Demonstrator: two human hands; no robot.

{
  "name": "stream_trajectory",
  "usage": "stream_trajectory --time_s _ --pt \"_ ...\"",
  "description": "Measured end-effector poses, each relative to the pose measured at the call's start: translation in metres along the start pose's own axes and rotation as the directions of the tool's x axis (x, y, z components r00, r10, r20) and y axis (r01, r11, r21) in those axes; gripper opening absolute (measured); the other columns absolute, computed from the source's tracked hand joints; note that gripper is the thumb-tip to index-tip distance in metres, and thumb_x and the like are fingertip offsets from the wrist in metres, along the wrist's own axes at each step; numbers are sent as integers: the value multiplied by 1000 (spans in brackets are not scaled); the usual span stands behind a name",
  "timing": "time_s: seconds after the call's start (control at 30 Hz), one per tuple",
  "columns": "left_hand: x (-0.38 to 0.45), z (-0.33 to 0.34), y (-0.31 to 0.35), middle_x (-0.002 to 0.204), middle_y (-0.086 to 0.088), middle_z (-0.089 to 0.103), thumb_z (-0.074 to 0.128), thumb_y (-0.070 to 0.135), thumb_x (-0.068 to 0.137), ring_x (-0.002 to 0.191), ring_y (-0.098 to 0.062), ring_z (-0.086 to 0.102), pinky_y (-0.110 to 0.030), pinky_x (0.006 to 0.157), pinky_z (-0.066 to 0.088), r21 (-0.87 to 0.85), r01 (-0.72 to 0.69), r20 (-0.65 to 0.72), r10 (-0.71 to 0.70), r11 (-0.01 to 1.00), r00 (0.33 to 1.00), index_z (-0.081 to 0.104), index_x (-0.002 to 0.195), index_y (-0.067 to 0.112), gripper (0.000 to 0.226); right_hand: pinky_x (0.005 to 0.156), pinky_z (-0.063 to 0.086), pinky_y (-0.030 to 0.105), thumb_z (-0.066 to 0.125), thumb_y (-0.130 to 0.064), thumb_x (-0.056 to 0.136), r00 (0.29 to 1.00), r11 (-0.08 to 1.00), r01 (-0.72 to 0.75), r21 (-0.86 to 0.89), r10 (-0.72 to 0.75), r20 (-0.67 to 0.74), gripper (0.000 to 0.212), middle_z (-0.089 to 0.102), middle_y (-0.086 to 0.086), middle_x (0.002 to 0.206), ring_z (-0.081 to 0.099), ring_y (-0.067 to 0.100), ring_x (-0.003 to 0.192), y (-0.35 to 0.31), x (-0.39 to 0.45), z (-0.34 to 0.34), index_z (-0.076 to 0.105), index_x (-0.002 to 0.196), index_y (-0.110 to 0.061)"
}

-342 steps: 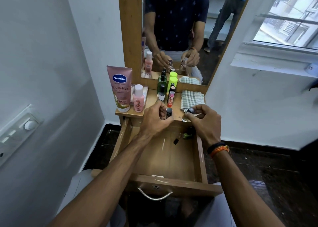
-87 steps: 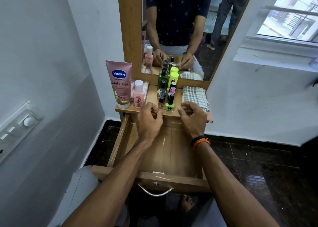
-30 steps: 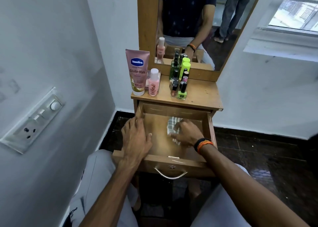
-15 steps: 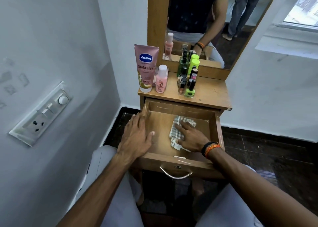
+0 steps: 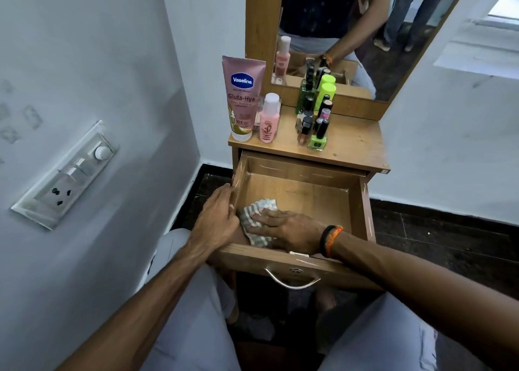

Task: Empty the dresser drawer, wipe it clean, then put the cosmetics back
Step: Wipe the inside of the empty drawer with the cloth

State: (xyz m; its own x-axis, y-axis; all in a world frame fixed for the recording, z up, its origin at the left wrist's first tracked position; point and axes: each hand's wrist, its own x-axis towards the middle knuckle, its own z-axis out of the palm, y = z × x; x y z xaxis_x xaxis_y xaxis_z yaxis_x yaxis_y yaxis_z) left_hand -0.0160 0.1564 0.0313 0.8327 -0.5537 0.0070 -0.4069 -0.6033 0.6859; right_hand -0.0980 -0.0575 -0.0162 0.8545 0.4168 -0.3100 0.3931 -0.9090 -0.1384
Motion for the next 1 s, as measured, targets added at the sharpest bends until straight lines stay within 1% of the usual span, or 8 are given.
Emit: stream_trajectory --time_s 0.1,0.27,0.5,0.63,0.73,0.8,0.93,1.0 --pt "-1 0 0 139 -4 53 48 -1 90 124 -18 52 -33 104 42 -25 -8 -5 8 1000 1000 48 140 13 52 123 2 38 38 -48 105 1000 997 -10 -78 10 5 60 7 -3 168 6 21 155 22 -15 -2 13 158 -37" --pt "0 -1 3 129 -2 60 47 -4 87 112 -9 53 -22 92 39 -44 -11 -9 10 999 1000 52 136 13 52 126 5 45 30 -50 106 955 954 -294 -52 292 -44 64 -2 7 169 0 30 156 43 11 -17 3 160 -29" --pt "0 -1 3 121 -1 62 48 -3 88 97 -1 48 -7 84 33 -72 -4 -80 -1 997 997 56 125 13 41 120 25 51 34 -56 103 963 968 -252 -14 250 -98 58 17 5 167 18 31 152 -3 47 -22 28 156 -34" --pt "0 0 1 132 -5 60 51 -3 88 116 -15 55 -31 100 42 -73 3 -87 -9 997 996 53 133 12 48 108 40 40 50 -51 99 999 998 -15 -55 12 -48 46 35 -3 161 40 23 133 -6 16 -21 51 143 -38" --pt "-1 0 1 132 -4 59 50 -6 85 118 -19 56 -29 99 43 -64 8 -92 -14 998 996 53 135 11 53 98 43 31 57 -47 97 999 999 41 -13 -41 -34 40 46 -7 154 45 20 128 11 -9 -23 60 135 -37" --pt "-1 -1 2 132 -4 59 49 -8 84 117 -19 57 -26 98 43 -58 10 -87 -15 998 996 52 136 10 56 103 45 38 58 -49 96 997 999 -34 -20 33 -67 42 47 -4 153 44 23 134 33 -17 -25 60 136 -35" --pt "-4 -3 6 136 -7 57 51 -9 82 120 -21 56 -36 105 47 -52 -4 -46 2 999 999 49 141 8 61 122 26 47 52 -52 98 942 949 -307 77 314 -114 58 27 4 164 23 27 152 53 -1 -22 39 152 -32" --pt "-5 -4 8 134 -8 58 51 -7 83 115 -19 57 -38 103 49 -53 -17 -44 14 998 999 50 139 7 58 123 21 47 48 -55 99 930 943 -312 116 328 -164 61 25 4 165 21 26 152 40 18 -17 35 154 -31"
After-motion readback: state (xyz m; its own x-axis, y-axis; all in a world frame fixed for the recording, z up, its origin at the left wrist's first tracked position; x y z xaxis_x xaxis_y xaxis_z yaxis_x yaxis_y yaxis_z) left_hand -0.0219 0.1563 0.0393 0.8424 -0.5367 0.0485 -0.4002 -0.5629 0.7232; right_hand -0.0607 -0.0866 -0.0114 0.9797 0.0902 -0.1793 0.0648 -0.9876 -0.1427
